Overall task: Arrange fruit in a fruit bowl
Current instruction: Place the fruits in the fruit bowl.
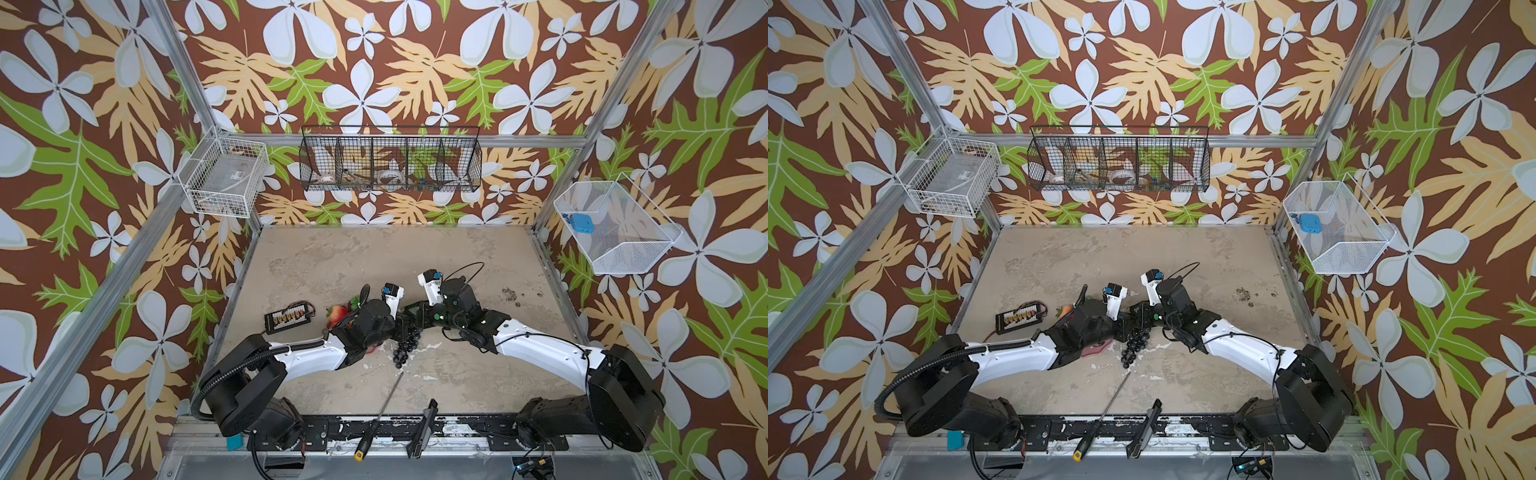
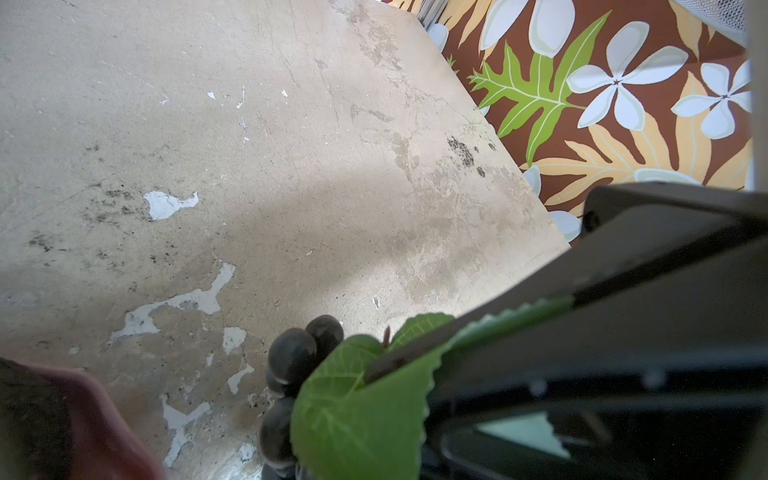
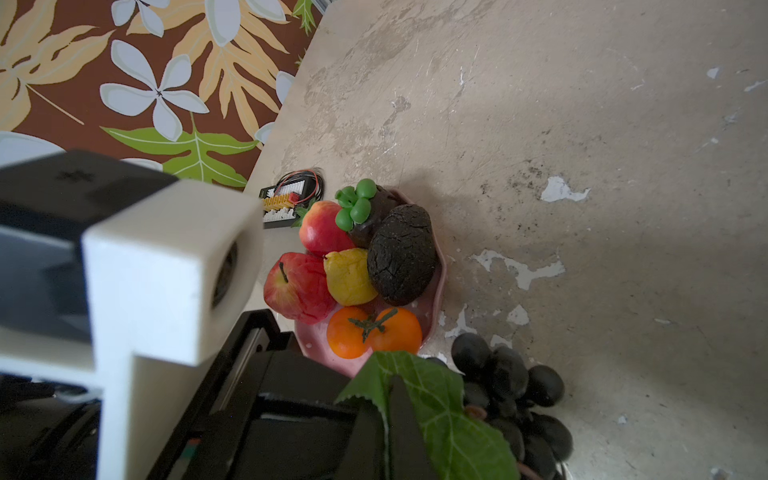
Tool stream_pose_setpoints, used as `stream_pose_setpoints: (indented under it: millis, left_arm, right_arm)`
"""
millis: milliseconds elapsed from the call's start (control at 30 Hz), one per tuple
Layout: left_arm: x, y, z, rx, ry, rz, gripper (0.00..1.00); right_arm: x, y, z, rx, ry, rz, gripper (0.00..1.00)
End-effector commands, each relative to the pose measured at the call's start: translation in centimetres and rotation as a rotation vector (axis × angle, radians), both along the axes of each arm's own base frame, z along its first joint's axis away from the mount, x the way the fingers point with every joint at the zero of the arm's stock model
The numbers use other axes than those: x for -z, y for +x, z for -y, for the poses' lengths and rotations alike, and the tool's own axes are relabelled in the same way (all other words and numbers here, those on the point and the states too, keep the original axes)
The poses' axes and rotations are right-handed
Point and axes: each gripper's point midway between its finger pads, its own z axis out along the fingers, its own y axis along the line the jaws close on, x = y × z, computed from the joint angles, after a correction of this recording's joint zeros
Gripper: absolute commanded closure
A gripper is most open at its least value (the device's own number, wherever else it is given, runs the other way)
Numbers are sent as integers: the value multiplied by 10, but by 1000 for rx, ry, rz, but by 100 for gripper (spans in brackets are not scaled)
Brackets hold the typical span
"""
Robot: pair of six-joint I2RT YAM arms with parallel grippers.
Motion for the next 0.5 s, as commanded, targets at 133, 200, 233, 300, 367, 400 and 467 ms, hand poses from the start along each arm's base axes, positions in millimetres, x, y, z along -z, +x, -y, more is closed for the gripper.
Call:
stream_pose_setpoints:
  millis: [133, 200, 233, 300, 367, 400, 467]
  left_arm:
    - [-25, 5, 3, -7, -65, 68, 100]
    - [-29, 5, 2, -7, -69, 72, 100]
    - [-31, 4, 2, -5, -71, 74, 100]
    - [-38, 4, 2, -5, -80, 79, 100]
    - [-46, 2, 2, -1, -92, 86, 100]
    - [-50, 2, 2, -2, -98, 90, 100]
    - [-57, 0, 0, -6, -101, 94, 100]
  right_arm:
    - [-6, -2, 10, 7, -64, 28, 79]
    - [-17, -4, 12, -7, -73, 56, 67]
    - [-23, -5, 12, -16, -74, 74, 63]
    - [-37, -7, 20, -11, -87, 127, 51]
    - [-49, -7, 32, 11, -113, 194, 40]
    - [-56, -8, 39, 20, -126, 240, 33]
    - [-70, -14, 51, 16, -132, 331, 23]
